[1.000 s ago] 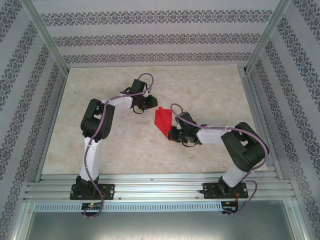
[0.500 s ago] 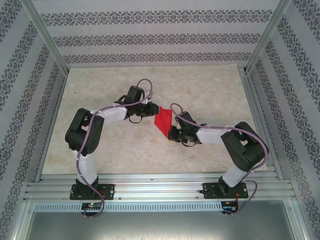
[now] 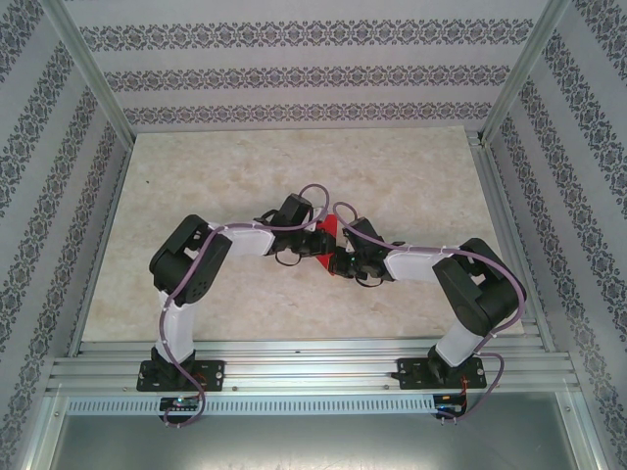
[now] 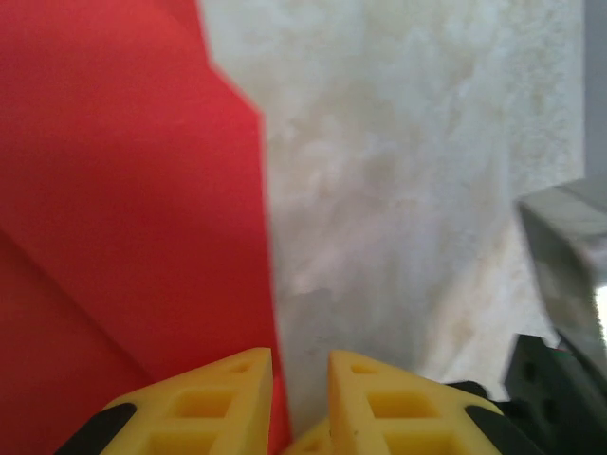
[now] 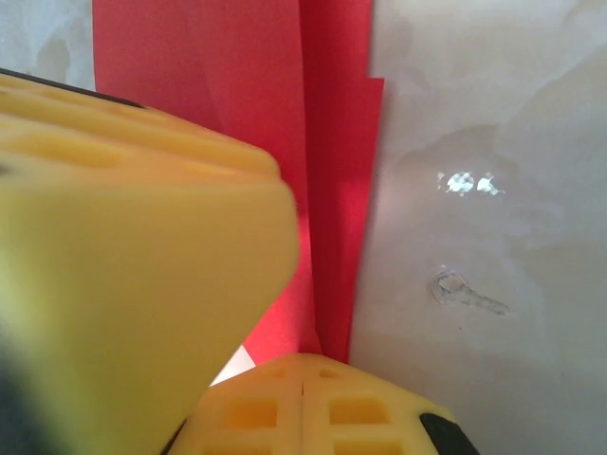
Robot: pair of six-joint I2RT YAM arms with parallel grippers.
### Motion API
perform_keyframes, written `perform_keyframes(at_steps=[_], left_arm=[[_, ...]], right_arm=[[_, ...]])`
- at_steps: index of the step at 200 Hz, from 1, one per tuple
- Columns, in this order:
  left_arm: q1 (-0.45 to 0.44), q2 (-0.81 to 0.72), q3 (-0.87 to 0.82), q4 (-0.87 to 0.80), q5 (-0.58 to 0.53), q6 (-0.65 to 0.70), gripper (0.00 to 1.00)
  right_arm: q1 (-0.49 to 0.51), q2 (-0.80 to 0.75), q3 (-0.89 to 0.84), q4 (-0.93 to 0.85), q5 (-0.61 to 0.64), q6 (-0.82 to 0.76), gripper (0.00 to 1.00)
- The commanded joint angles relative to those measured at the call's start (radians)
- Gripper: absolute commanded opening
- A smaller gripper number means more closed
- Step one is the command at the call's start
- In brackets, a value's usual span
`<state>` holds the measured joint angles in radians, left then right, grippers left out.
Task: Fold a paper plane with a square sheet of paper (fold left side to right side)
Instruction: Fourth fold the wing at the center of the table.
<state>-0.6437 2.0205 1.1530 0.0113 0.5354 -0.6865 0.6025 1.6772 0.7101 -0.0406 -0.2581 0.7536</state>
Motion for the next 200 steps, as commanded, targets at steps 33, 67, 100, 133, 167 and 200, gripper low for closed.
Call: perform_keyframes(at_steps=[33,67,100,133,167,200], left_arm=[[0.017,0.060,0.073,-0.064,-0.097,0.062,0.24],[0.044,0.096,0.137,-0.112,-0.146,0.122,0.25],[0.080,0.127,0.196,-0.136,-0.182,0.165,0.26],[0.129,0.146,0.215,-0.117,-0.187,0.173,0.27],[0.170,0.185,0.271,-0.125,-0.179,0.185,0.27],[0.200,0.241,0.370,-0.179,-0.196,0.201,0.28]], right_arm=[[0.017,0.095,-0.070,-0.289,0.123,-0.031,0.02],[0.019,0.095,-0.068,-0.294,0.129,-0.035,0.02],[0.017,0.092,-0.069,-0.302,0.135,-0.036,0.02],[0.019,0.088,-0.070,-0.307,0.137,-0.037,0.02],[0.018,0.090,-0.069,-0.308,0.137,-0.037,0.02],[0.019,0.090,-0.069,-0.312,0.134,-0.036,0.02]])
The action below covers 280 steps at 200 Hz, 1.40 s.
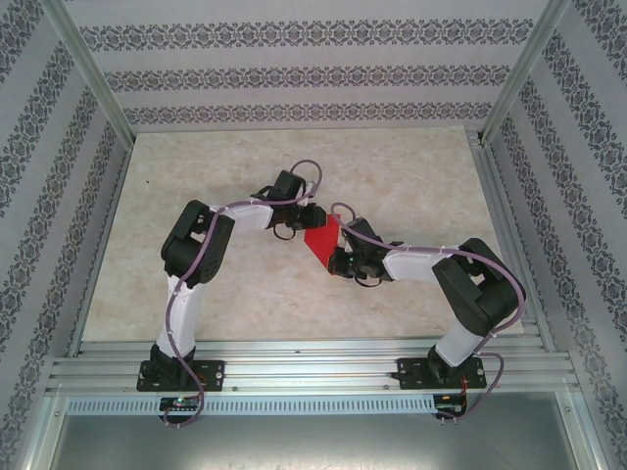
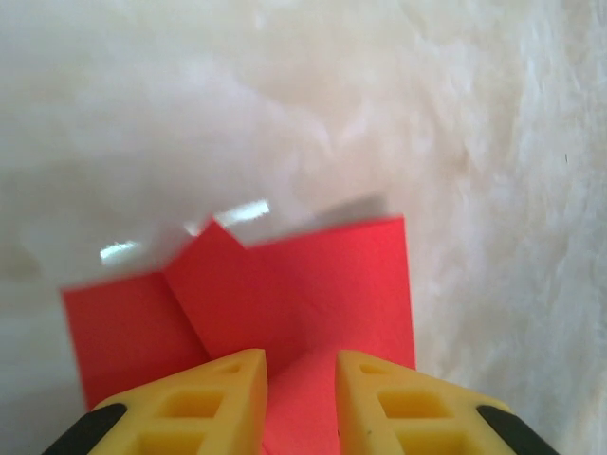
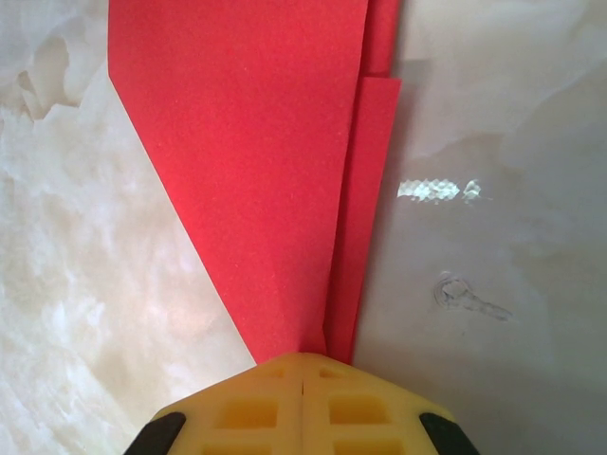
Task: Fold a paper plane with a square sheet of paper (fold left side to right side)
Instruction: Fourth fold the wing at the center of the table, then turn over the paper at the center of the table.
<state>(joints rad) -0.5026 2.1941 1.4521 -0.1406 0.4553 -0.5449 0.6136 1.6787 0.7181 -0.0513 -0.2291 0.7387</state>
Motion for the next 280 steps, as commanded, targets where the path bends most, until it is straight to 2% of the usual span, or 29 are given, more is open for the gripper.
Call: perform_keyframes(at_steps=[1,57,123,143,164,189,213,241,258,280], left_arm=[[0.060,0.070,0.074,-0.028,-0.116,0.060,0.28],[0.108,0.145,0.220,-0.106,-0.116,0.068,0.29],[0.183,0.040,0.266,-0.165,-0.071,0.116,0.34],[0.188,-0.057,0.199,-0.158,-0.054,0.135,0.37],[0.188,-0.193,0.035,-0.090,-0.018,0.118,0.41],[0.187,-0.358,-0.179,0.005,0.019,0.064,0.43],[0.162,-0.455,-0.353,0.118,0.081,-0.025,0.45],[0.085,-0.442,-0.438,0.231,0.156,-0.126,0.48],[0.040,-0.388,-0.423,0.264,0.171,-0.163,0.49],[-0.004,-0.308,-0.365,0.273,0.164,-0.185,0.49]], right_arm=[[0.008,0.089,-0.077,-0.300,0.105,-0.022,0.02],[0.009,0.087,-0.071,-0.297,0.102,-0.025,0.02],[0.010,0.026,-0.026,-0.278,0.077,-0.048,0.04],[0.008,-0.062,0.011,-0.290,0.087,-0.060,0.10],[-0.009,-0.161,0.052,-0.302,0.093,-0.089,0.19],[-0.080,-0.267,0.062,-0.288,0.081,-0.125,0.27],[-0.153,-0.287,0.067,-0.277,0.066,-0.170,0.32],[-0.201,-0.250,0.056,-0.167,-0.018,-0.187,0.37],[-0.216,-0.217,0.047,-0.100,-0.071,-0.177,0.37],[-0.218,-0.208,0.023,-0.071,-0.073,-0.164,0.37]])
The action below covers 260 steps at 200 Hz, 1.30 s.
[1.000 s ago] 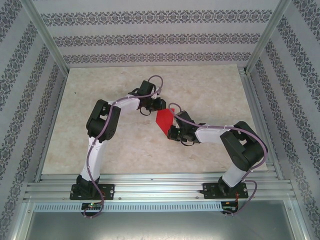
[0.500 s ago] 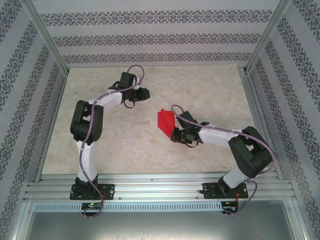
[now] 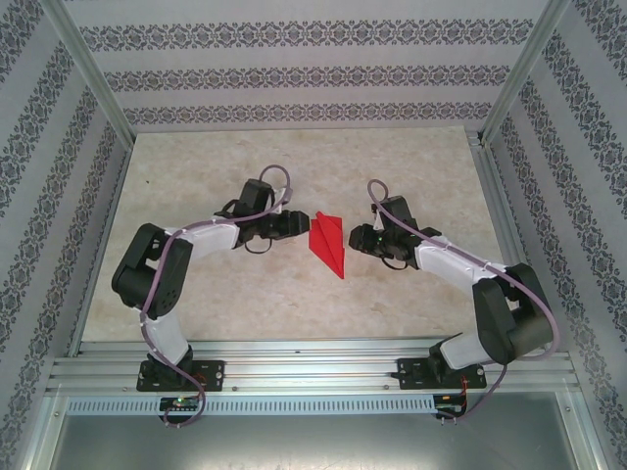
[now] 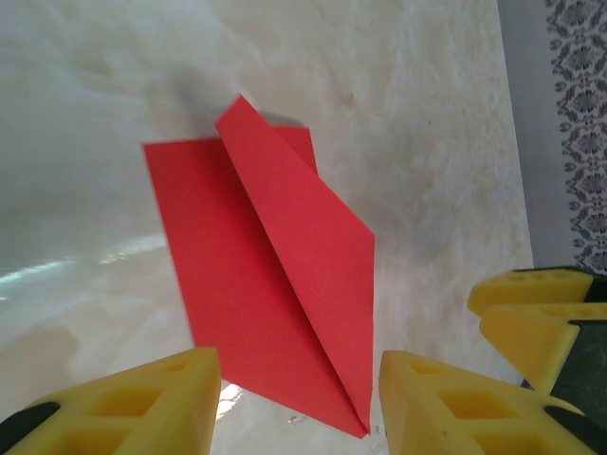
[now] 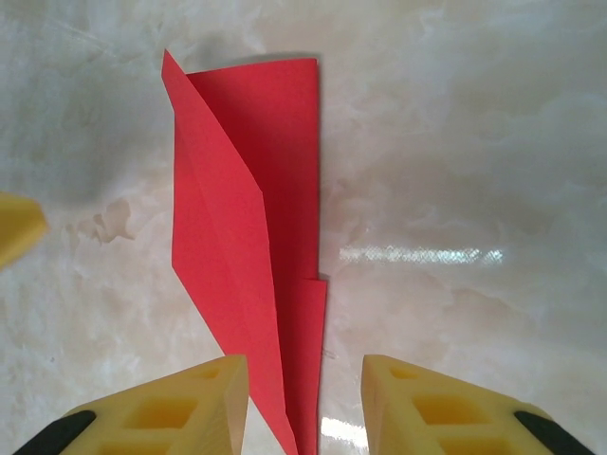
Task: Fold a paper plane with a square sheet of paper (fold left side to right side)
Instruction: Turn over the paper at the center of the table.
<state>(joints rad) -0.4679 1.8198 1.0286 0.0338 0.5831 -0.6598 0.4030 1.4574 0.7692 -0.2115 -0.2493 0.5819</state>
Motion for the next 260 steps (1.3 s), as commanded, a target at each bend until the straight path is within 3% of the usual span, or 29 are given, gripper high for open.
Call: perform_keyframes(at_steps=[1,59,128,220,260], left_arm=[[-0.040,0.071,0.061,0.097,0.036,-0.069,0.49],[-0.067,0.220,0.192,0.038,-0.025,-0.075,0.50],[-0.068,0.328,0.281,0.014,-0.007,-0.072,0.49],[-0.068,0.316,0.312,0.090,0.075,-0.049,0.19],[-0.067,0.269,0.303,0.098,0.095,-0.019,0.13]], right_arm=[[-0.007,0.013,-0.030,0.090,-0.053,-0.006,0.37],[-0.027,-0.059,-0.110,0.091,-0.046,0.004,0.37],[-0.058,-0.117,-0.160,0.074,-0.052,0.006,0.37],[-0.107,-0.218,-0.249,0.202,-0.139,0.050,0.42],[-0.125,-0.242,-0.291,0.297,-0.194,0.076,0.47]])
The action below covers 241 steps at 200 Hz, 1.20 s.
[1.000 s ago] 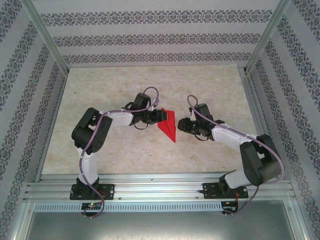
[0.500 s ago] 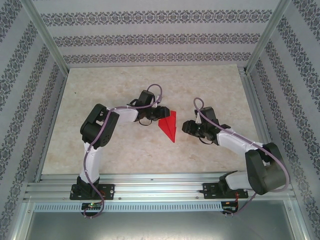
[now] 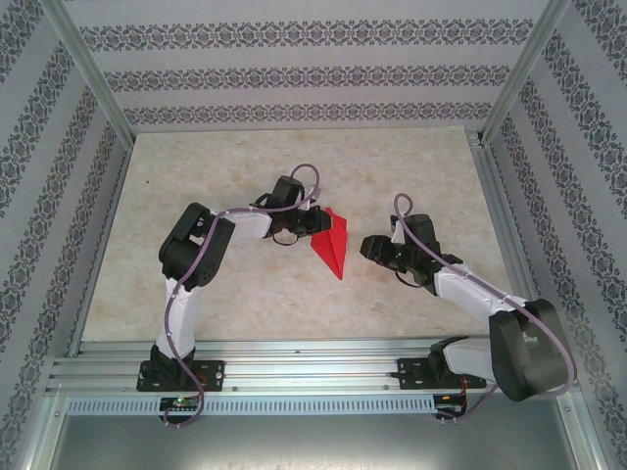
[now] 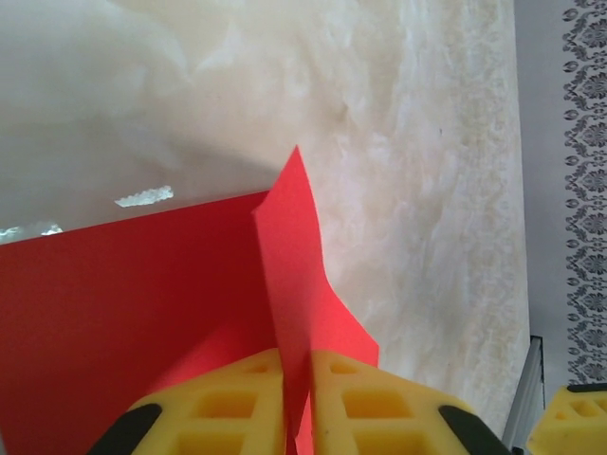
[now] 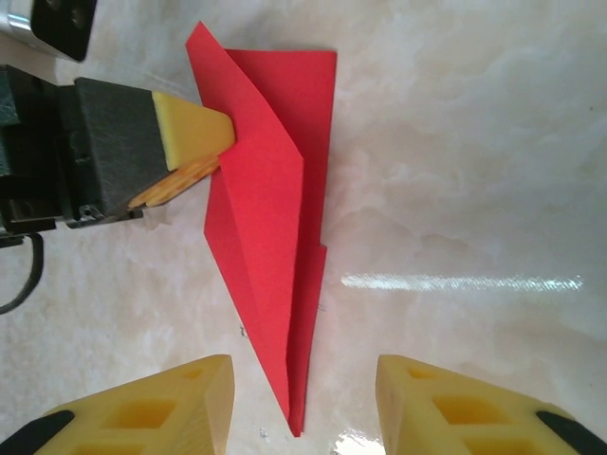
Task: Fold a paper plane with a square sheet of paper (fold left side to right side)
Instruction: Turn over the paper at the center of the table.
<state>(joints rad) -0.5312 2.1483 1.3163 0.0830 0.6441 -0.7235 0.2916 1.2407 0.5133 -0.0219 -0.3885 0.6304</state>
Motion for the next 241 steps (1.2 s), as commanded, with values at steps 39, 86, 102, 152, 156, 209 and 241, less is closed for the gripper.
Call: perform_keyframes(at_steps=[39,86,102,152,156,209,241], left_arm=[[-0.003,-0.226,-0.013,0.015,0.029,0.115,0.11],[-0.003,-0.393,0.027,-0.062,0.021,0.163,0.12],[-0.003,-0.413,0.045,-0.049,0.049,0.144,0.12],[-0.003,-0.426,0.066,0.042,0.131,0.048,0.13],[-0.003,-0.426,0.066,0.051,0.136,0.041,0.13],[-0.003,-0.412,0.060,0.131,0.188,-0.038,0.13],[-0.003,-0.399,0.058,0.127,0.186,-0.048,0.14]], right_arm=[[-0.026,-0.072,-0.085,0.269,-0.133,0.108,0.61],[-0.028,-0.089,-0.140,0.556,-0.231,0.281,0.74],[-0.025,-0.075,-0.165,0.746,-0.268,0.350,0.79],[0.024,-0.036,-0.133,0.813,-0.302,0.353,0.80],[0.028,-0.029,-0.129,0.815,-0.303,0.355,0.80],[0.073,0.083,-0.092,0.942,-0.334,0.414,0.68],[0.076,0.160,-0.090,1.095,-0.378,0.495,0.47]])
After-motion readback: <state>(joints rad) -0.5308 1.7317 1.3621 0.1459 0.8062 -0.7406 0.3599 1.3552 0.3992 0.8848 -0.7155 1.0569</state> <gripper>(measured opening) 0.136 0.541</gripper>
